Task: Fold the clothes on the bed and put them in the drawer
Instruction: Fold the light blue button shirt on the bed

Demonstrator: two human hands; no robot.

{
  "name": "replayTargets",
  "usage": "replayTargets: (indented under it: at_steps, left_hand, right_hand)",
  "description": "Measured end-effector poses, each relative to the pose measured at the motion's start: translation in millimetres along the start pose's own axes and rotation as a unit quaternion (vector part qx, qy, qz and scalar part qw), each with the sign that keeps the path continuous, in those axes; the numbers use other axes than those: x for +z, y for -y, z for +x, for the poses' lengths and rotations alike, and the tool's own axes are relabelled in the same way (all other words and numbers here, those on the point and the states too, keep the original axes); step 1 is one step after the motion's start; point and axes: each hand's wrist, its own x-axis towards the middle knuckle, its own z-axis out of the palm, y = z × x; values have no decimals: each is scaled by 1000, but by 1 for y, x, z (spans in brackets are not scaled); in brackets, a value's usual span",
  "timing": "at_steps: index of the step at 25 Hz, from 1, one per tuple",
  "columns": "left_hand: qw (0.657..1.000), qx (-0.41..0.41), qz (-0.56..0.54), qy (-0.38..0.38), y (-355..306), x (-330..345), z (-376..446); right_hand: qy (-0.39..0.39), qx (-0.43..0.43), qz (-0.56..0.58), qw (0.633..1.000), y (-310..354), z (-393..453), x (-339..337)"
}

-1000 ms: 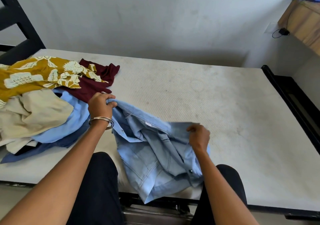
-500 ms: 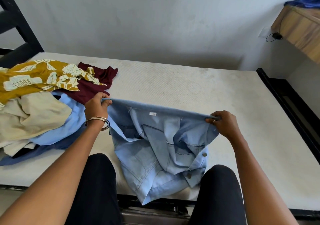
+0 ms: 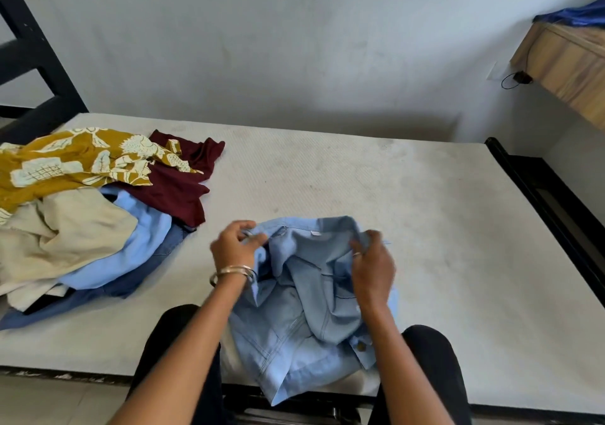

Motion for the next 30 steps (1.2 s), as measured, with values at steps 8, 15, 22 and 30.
replayTargets:
  at_steps: [8,15,22,30]
  left_hand:
    - [978,-183,-95,-28,35,34,-63]
    - [932,-251,-260,38,30,34,-70]
    - [977,-142,-139,74,19,39,-81]
    - [988,-75,-82,107,14,45,-83]
  right_hand:
    - [66,273,337,899,-20,-50,25]
    - [112,264,436,853,-7,-60,30]
    - [72,-97,-10,993,23,-66,42]
    - [122,125,291,941,20,-63,13]
